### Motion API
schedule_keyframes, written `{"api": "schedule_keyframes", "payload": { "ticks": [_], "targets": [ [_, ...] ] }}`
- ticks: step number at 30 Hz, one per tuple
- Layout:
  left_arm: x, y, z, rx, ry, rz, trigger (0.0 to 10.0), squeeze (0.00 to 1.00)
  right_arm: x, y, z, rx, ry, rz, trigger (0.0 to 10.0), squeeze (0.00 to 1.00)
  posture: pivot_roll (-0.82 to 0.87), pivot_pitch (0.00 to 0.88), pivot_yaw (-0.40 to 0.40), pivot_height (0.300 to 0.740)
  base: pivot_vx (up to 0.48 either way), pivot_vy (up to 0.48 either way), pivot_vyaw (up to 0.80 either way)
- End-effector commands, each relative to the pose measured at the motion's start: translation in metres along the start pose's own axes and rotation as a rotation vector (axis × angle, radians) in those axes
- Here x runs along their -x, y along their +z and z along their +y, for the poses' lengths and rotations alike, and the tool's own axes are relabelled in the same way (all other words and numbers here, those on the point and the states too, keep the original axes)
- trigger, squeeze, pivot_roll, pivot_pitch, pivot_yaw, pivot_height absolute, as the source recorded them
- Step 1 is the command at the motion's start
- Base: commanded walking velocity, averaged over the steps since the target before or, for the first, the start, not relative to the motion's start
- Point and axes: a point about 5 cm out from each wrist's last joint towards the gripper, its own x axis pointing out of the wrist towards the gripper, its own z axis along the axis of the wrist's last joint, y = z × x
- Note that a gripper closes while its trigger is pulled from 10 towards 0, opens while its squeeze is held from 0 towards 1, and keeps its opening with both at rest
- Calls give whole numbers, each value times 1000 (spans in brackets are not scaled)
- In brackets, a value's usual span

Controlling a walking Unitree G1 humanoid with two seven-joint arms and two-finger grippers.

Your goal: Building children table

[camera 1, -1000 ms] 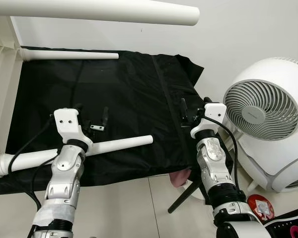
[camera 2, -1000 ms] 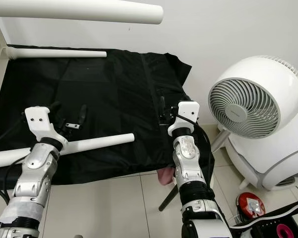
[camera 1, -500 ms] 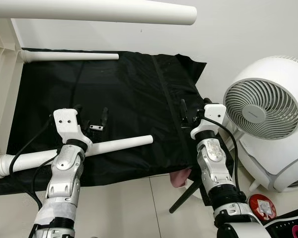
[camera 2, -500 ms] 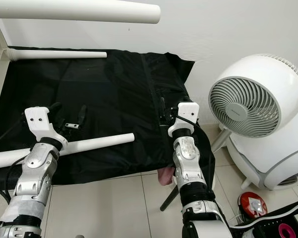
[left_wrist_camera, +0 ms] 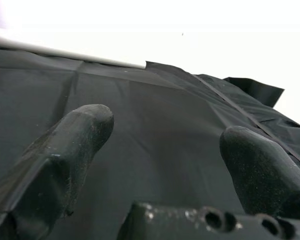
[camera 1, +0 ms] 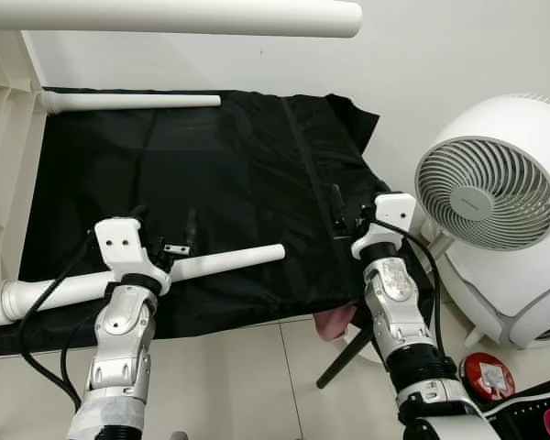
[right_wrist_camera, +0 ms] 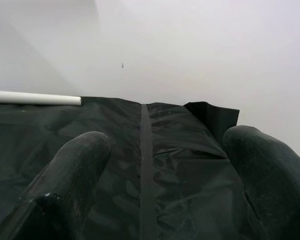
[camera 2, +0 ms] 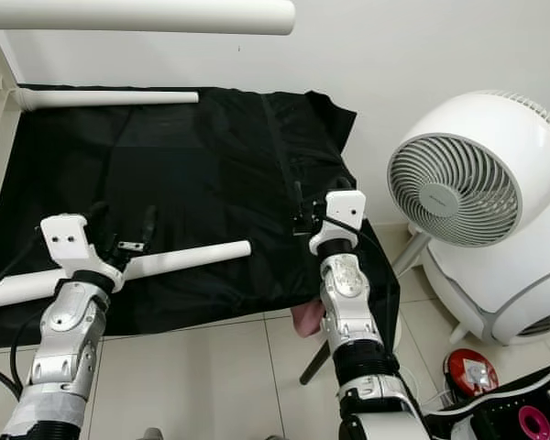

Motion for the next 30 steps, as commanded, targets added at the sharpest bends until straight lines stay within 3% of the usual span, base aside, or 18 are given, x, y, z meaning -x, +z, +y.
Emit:
{"api": "schedule_keyframes", "payload": {
  "ticks": [1,10,17,23,30],
  "targets": [
    [3,-2,10,-13,188,11,10000,0,0,-1,-4,14,-8,17,10000,0,64,17,-73,740,0,0,0],
    [7,-3,15,-16,201,24,10000,0,1,-2,-6,27,-3,23,10000,0,64,25,-73,740,0,0,0],
    [21,-2,39,-90,192,47,10000,0,2,2,-8,23,3,7,10000,0,69,41,-71,740,0,0,0],
    [21,4,50,-101,210,38,10000,0,2,3,-10,16,6,5,10000,0,70,47,-66,740,0,0,0],
    [16,8,35,-52,204,12,10000,0,1,4,-8,15,1,3,10000,0,70,45,-71,740,0,0,0]
  ]
}}
